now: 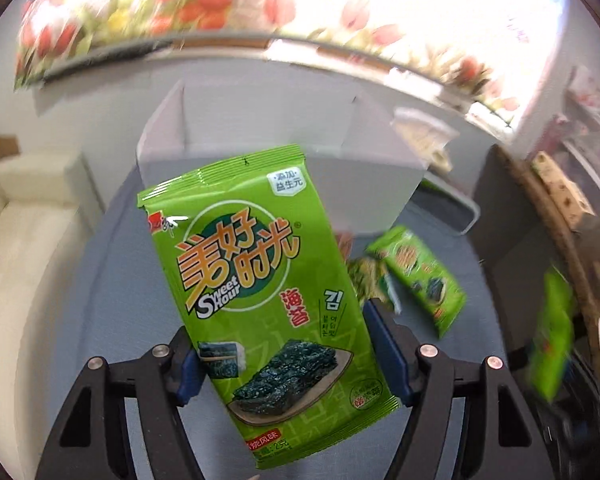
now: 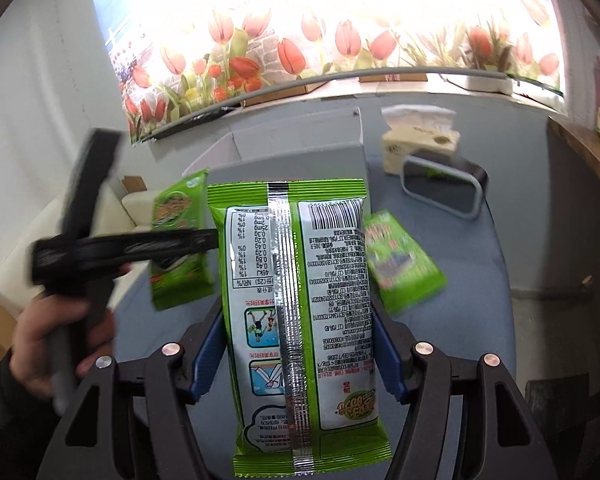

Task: Organize snacks
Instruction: 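Lower both packets into the white box and open both grippers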

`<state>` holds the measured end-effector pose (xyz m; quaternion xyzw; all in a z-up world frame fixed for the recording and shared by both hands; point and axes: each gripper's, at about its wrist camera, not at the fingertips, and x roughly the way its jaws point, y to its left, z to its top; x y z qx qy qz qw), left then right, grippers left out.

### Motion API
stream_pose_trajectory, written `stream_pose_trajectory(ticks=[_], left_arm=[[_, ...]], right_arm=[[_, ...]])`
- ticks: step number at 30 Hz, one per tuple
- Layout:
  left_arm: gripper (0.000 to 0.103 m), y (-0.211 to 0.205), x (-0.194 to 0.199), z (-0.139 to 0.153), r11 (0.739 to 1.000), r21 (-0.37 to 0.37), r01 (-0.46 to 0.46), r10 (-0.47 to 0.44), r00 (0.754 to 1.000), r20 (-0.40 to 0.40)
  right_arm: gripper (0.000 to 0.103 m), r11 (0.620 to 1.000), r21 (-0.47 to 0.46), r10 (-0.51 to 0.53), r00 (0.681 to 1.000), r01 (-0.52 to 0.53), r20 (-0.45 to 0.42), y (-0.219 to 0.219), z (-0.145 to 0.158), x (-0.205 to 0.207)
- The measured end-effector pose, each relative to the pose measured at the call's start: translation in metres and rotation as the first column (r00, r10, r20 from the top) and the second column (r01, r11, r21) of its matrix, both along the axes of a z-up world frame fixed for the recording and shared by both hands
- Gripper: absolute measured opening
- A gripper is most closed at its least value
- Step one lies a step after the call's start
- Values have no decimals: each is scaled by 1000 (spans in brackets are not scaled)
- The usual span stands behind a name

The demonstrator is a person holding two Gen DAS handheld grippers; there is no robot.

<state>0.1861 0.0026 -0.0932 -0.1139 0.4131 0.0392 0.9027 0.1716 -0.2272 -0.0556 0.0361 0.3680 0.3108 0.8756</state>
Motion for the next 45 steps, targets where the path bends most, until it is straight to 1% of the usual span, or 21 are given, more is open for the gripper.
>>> stream_pose_trajectory(ticks=[2, 5, 7, 9, 11, 13, 15, 18, 21, 27, 29, 30, 31, 32, 34, 35, 36, 38, 40, 45], left_arm=[[75, 12, 5, 23, 999, 13, 34, -34, 999, 36], [75, 34, 18, 52, 997, 9, 79, -79, 993, 87], [76, 46, 29, 69, 995, 33, 93, -97, 988, 118], [76, 56, 51, 79, 993, 41, 110, -114, 986, 122], [76, 70, 67, 91, 992, 25, 126, -128, 984, 126], [76, 78, 84, 97, 988, 21, 152, -153, 979, 131], [76, 87, 100, 103, 986, 33, 164, -167, 977, 134], [76, 93, 121, 105, 983, 39, 180, -184, 975, 125], [76, 100, 143, 99, 981, 49, 190, -194, 975, 108], [77, 110, 172, 75, 981, 38, 192, -194, 978, 70], [78, 112, 176, 69, 979, 36, 203, -205, 977, 65], [82, 113, 177, 66, 977, 24, 210, -212, 975, 63], [94, 115, 177, 64, 977, 15, 213, -213, 975, 63], [102, 118, 177, 62, 980, 14, 200, -201, 977, 69], [103, 120, 176, 60, 982, 32, 183, -185, 979, 79], [103, 121, 176, 57, 984, 41, 176, -179, 982, 68], [103, 121, 176, 55, 983, 42, 177, -180, 982, 58], [103, 121, 175, 53, 982, 39, 182, -184, 982, 49], [103, 118, 171, 53, 982, 58, 180, -182, 982, 45], [103, 112, 160, 57, 982, 67, 176, -180, 982, 54]], right_arm=[[70, 1000, 25, 16, 1000, -16, 10, 15, 9, 20], [70, 999, 22, 22, 999, -23, 38, 43, 24, 57], [70, 999, 28, 23, 998, -24, 51, 58, 32, 79], [70, 1000, 21, 20, 999, -21, 33, 78, 36, 106], [70, 1000, 9, 25, 998, -25, 49, 95, 40, 128], [70, 1000, -17, 9, 999, -8, 53, 111, 43, 150], [70, 1000, -24, 1, 999, 0, 42, 125, 43, 174], [70, 999, -35, -17, 999, 18, 33, 138, 40, 204], [70, 1000, -23, -20, 1000, 21, 5, 149, 35, 227], [72, 998, -54, -45, 999, 43, -25, 159, 21, 256], [76, 998, -51, -49, 998, 47, -40, 157, 16, 260], [79, 997, -56, -56, 998, 54, -38, 156, 15, 261], [90, 995, -71, -71, 997, 68, -30, 155, 15, 262], [92, 992, -87, -88, 996, 87, -7, 153, 14, 261], [93, 990, -103, -90, 996, 92, 19, 149, 14, 260], [96, 990, -112, -87, 996, 87, 6, 148, 12, 261], [97, 989, -115, -89, 996, 88, -3, 146, 11, 262], [97, 990, -105, -98, 995, 96, -14, 141, 11, 262], [97, 991, -95, -101, 995, 99, -18, 135, 11, 259], [97, 991, -100, -84, 996, 83, -2, 125, 16, 248]])
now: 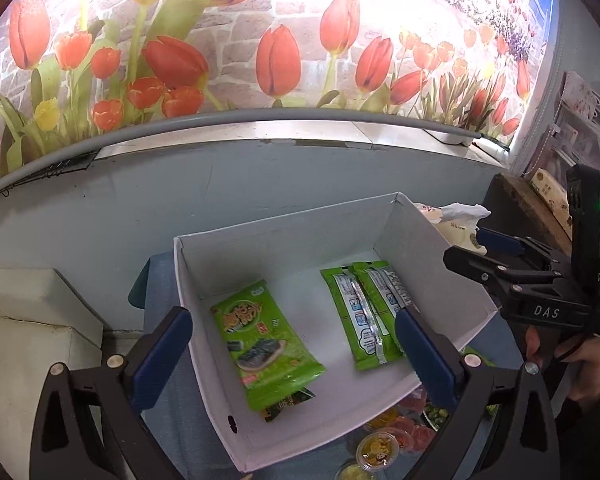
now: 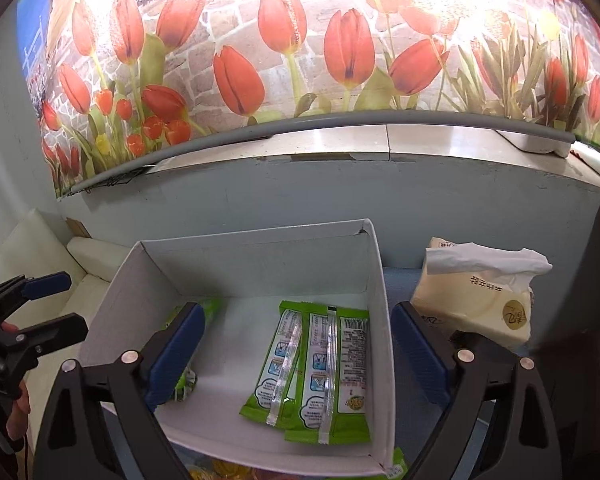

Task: Organize snacks
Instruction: 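Lower both packets into the white box and open both grippers, then grasp a seaweed packet with the right gripper while the left grasps a jelly cup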

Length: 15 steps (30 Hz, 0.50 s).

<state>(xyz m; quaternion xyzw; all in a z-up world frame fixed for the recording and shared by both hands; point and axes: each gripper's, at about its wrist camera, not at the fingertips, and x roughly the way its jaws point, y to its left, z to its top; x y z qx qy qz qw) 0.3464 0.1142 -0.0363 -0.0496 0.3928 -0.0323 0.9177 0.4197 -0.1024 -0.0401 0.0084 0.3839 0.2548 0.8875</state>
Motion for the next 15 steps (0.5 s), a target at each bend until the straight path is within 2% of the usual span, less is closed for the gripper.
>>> stream_pose_trajectory(ticks=[6, 15], left_arm=[[103, -16, -23, 13, 1000, 3, 0, 0, 1000, 16], [103, -65, -96, 19, 999, 18, 47, -48, 997, 61]], right_arm=[[97, 1000, -6, 28, 999, -28, 39, -19, 11, -28], [97, 992, -71, 108, 985, -99, 134, -54, 11, -96]])
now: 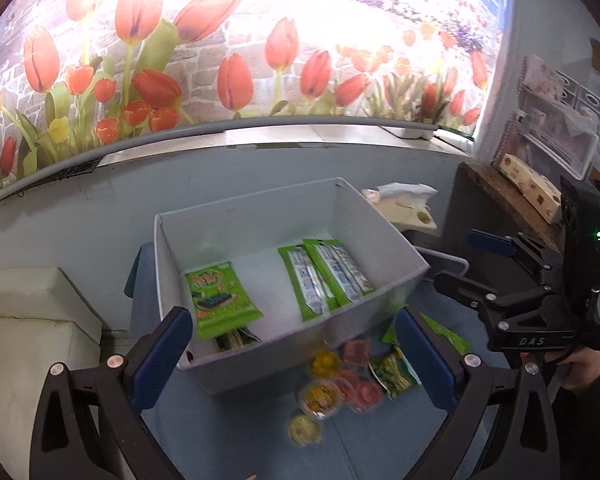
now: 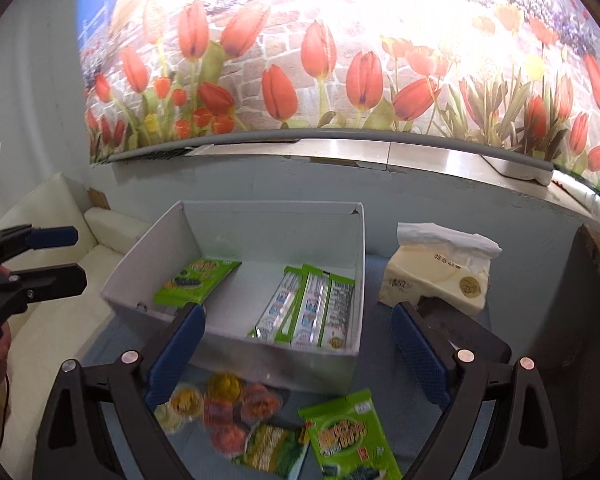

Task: Organize snacks
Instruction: 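Grasp a seaweed packet with the right gripper while the left grasps a jelly cup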

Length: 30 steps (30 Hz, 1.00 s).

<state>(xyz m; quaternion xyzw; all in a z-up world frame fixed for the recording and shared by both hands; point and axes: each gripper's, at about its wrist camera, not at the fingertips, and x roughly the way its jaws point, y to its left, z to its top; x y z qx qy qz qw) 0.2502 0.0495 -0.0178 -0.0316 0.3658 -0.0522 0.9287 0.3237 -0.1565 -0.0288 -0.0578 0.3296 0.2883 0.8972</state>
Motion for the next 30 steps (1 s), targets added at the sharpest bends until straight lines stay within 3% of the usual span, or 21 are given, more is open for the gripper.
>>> stream_pose_trajectory(ticks=[5, 9, 17, 22, 26, 30], left_arm=[[103, -27, -49, -14, 1000, 12, 16, -16, 1000, 5], [103, -43, -91, -28, 999, -22, 28, -28, 1000, -3], [103, -66, -164, -58, 997, -70, 21, -26, 997, -72], [103, -72, -191, -70, 988, -154, 34, -50, 994, -99], [103, -75, -198, -76, 993, -118, 19, -33, 992, -124], [103, -74, -197, -77, 992, -129, 17, -34, 991, -133]], right_arm=[[97, 995, -84, 46, 999, -45, 18, -14, -23, -36], [97, 988, -137, 67, 998, -67, -1, -27, -48, -52], [97, 979, -201, 3, 992, -29, -130, -54, -107, -33], [97, 979, -202, -49, 977, 6, -208, -57, -135, -13], [97, 978, -206, -55, 970, 5, -238, -50, -148, -4], [97, 977, -215, -57, 968, 3, -243, -45, -154, -1]])
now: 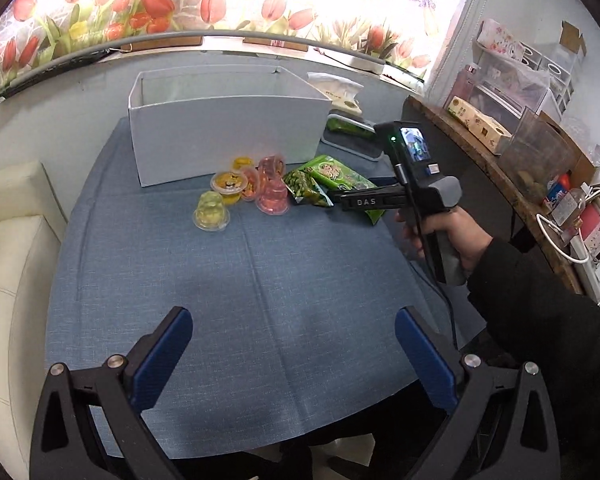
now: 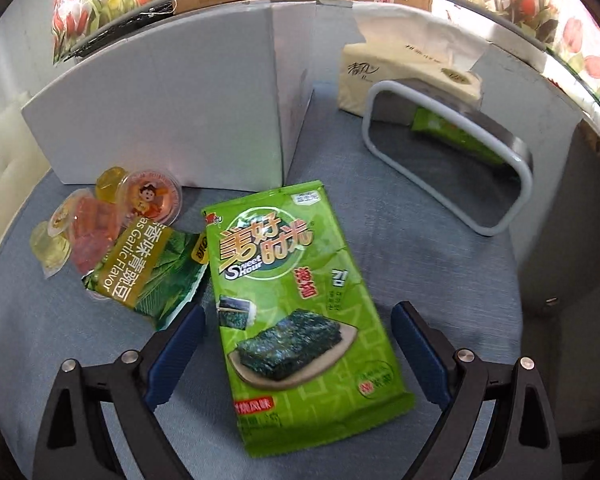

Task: Organize snacks
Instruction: 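Grasp a seaweed packet with the right gripper while the left grasps a jelly cup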

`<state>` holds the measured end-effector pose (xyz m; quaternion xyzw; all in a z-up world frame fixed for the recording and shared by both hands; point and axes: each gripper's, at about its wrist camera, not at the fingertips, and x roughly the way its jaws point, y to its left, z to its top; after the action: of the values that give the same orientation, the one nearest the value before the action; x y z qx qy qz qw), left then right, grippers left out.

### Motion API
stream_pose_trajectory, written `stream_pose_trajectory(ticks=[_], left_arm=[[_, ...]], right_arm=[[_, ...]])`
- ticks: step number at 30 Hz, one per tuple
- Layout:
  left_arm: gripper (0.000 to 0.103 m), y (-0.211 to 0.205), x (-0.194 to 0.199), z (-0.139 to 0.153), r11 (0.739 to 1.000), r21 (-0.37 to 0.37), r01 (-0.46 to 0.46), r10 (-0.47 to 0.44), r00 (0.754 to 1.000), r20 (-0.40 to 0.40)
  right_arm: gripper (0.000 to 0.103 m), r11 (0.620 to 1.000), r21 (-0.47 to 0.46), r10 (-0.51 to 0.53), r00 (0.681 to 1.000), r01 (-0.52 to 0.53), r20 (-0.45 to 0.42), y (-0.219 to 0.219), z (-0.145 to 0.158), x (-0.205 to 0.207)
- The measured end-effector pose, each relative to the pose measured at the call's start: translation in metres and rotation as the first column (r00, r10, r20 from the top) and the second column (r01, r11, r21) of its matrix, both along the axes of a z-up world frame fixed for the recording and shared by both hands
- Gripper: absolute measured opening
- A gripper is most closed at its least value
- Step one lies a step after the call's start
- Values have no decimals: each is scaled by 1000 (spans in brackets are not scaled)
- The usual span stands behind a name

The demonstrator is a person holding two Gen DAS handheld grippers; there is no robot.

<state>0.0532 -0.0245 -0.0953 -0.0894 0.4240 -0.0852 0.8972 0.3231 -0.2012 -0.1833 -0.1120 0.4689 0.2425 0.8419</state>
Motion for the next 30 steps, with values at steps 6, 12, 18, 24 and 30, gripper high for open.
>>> stream_pose_trajectory(ticks=[6, 12, 18, 24, 30], left_arm=[[103, 3, 7, -4, 1000, -1, -5, 5, 1000, -7], [103, 6, 25, -13, 1000, 9, -4, 5, 1000, -20], [103, 16, 57, -21, 1000, 13, -15, 15, 1000, -27], [103, 25, 109, -42, 993, 109, -42, 45, 999, -30], [103, 40, 152, -65, 987, 145, -64, 73, 996, -60]], right_arm=[[84, 1000, 5, -6, 1000, 6, 25, 0, 2, -3], [74, 1000, 10, -29, 999, 28, 17, -8, 9, -4], [73, 996, 50, -72, 996, 69, 57, -26, 36, -31], [73, 993, 88, -83, 992, 74, 98, -42, 66, -82], [73, 984, 158, -99, 990, 82, 102, -55, 87, -120]])
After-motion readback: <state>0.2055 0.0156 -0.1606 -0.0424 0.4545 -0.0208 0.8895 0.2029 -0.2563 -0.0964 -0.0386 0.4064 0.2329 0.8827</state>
